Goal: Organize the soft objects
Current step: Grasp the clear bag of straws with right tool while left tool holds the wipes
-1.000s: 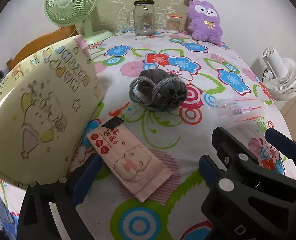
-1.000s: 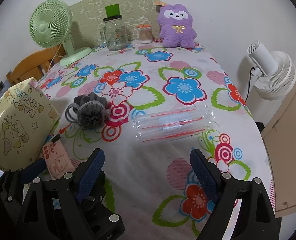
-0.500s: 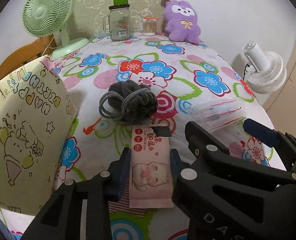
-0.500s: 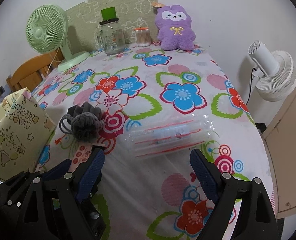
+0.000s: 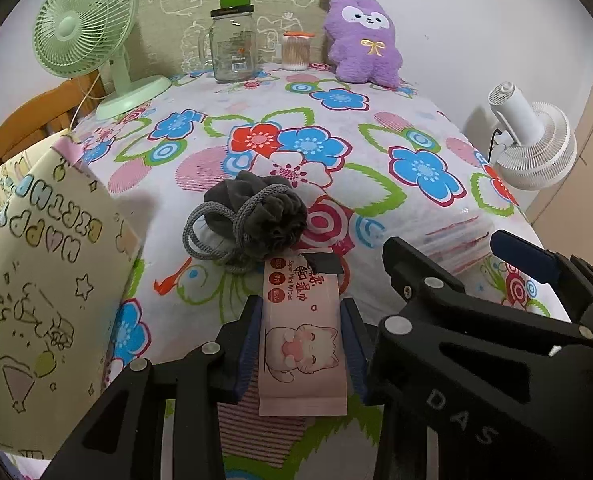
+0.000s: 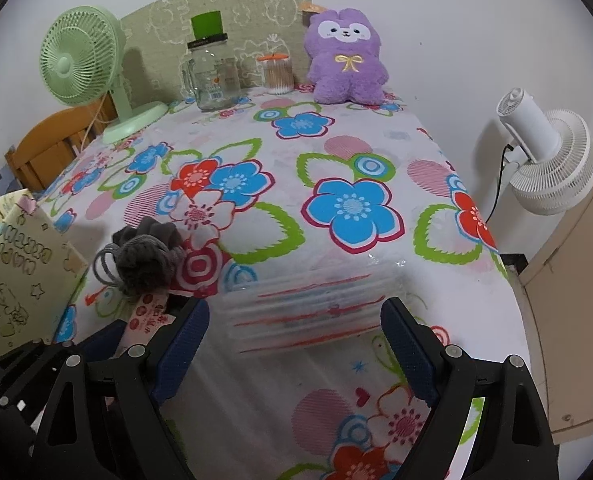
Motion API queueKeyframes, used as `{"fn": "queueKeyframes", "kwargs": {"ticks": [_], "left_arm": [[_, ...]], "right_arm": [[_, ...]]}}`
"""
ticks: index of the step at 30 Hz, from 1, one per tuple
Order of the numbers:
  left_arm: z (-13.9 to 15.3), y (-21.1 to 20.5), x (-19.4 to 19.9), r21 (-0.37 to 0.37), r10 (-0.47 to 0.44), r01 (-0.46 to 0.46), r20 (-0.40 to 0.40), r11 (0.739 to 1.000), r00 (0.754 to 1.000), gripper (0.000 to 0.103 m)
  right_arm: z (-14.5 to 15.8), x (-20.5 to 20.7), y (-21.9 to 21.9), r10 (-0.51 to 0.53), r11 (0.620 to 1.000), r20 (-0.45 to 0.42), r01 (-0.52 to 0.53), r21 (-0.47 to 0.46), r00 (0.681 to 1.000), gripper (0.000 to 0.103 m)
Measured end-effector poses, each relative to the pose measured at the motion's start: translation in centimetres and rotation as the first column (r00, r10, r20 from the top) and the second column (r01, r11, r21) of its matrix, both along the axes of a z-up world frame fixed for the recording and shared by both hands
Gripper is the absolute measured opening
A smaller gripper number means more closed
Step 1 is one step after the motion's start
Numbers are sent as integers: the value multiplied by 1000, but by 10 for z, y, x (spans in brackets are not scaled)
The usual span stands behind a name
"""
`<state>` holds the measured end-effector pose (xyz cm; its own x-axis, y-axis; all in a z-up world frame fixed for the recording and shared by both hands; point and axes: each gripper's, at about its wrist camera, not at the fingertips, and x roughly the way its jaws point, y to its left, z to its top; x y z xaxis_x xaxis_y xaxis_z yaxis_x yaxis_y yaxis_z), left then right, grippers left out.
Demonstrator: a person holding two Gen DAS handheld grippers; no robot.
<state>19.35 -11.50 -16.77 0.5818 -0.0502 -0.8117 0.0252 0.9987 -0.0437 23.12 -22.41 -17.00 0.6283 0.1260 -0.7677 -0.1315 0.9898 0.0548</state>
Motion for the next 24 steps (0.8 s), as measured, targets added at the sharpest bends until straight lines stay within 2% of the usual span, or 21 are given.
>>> {"fn": "queueKeyframes", "kwargs": {"ticks": [7, 9, 11, 13, 14, 20, 24], "left_arm": [[0, -1, 1, 10, -11, 11, 7, 1000, 1000, 39], [0, -1, 1, 9, -13, 13, 7, 1000, 1000, 39], [0, -1, 1, 10, -15, 15, 7, 1000, 1000, 39], [0, -1, 1, 12, -15, 15, 8, 1000, 1000, 39], [0, -1, 1, 12, -15, 15, 8, 1000, 1000, 39], [0, -2, -1, 22, -17, 17, 10, 1000, 1000, 39], [1, -3, -4, 20, -32, 32, 11, 999, 999, 38]], "right_arm": [[-13, 13, -4, 1, 1000, -58, 0, 6, 998, 90], [-13, 13, -4, 8, 1000, -53, -7, 10, 999, 84], [-12, 12, -4, -2, 1000, -39, 2, -11, 999, 63], [-12, 13, -4, -2, 1000, -39, 2, -19, 999, 54], [-11, 12, -5, -3, 1000, -37, 3, -18, 999, 43], [-10, 7, -6, 10, 1000, -40, -10, 3, 999, 9], [-9, 3, -6, 7, 1000, -43, -7, 10, 999, 8]]}}
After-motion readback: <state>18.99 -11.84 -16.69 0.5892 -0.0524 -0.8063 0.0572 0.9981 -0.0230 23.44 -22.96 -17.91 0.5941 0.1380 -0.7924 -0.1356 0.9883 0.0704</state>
